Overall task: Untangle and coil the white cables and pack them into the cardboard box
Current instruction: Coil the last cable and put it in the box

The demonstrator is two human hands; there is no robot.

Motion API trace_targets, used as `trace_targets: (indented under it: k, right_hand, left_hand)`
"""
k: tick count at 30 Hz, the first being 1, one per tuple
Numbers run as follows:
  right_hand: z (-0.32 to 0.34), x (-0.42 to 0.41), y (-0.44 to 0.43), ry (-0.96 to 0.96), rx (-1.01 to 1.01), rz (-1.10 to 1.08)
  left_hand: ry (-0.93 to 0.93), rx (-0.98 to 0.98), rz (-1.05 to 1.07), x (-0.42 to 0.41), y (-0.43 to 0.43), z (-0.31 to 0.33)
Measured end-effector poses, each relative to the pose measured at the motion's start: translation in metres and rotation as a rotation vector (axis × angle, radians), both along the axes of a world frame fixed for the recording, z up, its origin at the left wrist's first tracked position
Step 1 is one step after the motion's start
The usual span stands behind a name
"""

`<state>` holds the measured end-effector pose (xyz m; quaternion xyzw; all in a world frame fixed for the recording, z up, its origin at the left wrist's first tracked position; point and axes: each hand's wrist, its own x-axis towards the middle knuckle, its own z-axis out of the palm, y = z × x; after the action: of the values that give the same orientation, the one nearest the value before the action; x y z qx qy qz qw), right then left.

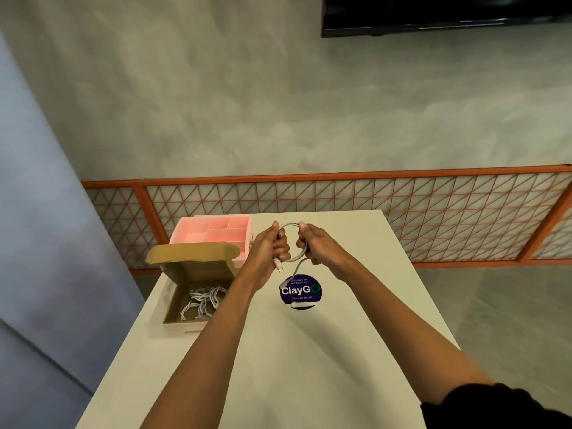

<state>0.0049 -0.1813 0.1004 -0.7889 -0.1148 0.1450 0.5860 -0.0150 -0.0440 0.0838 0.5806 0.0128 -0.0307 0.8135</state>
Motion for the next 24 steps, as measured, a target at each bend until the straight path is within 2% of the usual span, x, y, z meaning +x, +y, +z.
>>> trace_targets:
  k: [9,14,19,24]
  right_hand:
    - [-0.009,0.006,-0.039,-0.125,0.044,0.142]
    - [-0.036,0.016,-0.050,-0.212,-0.092,0.063]
    - [-0.044,0.024,-0.048,-0.153,0.099,-0.202]
    - [-0.017,0.033,-0.042,-0.007,0.425,-0.374]
  left_hand:
    - [-0.040,0.059,0.038,0.006,0.010,0.002]
    - [-0.012,0.012,0.054,0.009,0.015,0.006]
    - [0.033,0.091,-0.090,0.004,0.013,0.006]
    - [0.079,0.119,-0.258,-0.003,0.012,0.005]
